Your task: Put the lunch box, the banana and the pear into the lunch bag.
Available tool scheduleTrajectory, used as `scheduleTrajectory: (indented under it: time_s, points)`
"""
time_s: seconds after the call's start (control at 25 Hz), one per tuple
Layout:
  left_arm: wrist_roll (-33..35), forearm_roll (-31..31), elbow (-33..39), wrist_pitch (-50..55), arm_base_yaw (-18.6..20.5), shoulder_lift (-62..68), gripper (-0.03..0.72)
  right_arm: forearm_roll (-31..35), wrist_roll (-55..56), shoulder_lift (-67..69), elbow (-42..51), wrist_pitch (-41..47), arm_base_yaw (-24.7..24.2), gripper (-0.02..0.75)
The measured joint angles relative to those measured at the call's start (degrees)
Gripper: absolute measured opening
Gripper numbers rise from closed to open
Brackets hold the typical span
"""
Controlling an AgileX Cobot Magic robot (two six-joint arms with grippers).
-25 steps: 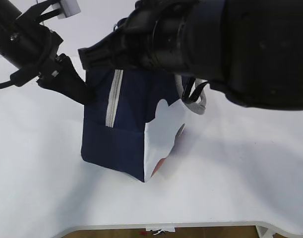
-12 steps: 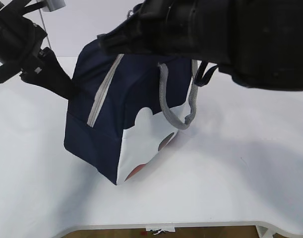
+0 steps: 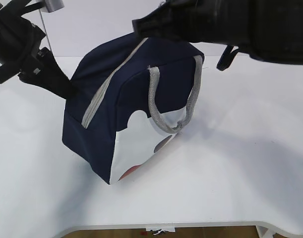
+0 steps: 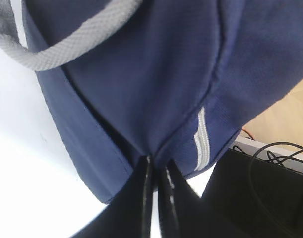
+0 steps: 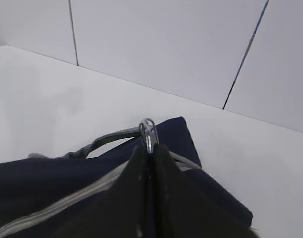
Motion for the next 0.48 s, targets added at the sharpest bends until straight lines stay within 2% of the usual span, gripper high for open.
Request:
scheduleTrajectory:
  time_s: [0.48]
  points:
    - [0.0, -0.6, 0.0, -1.4, 0.0, 0.0, -0.009, 0.2, 0.0, 1.1, 0.0, 6.8, -8.8, -0.007]
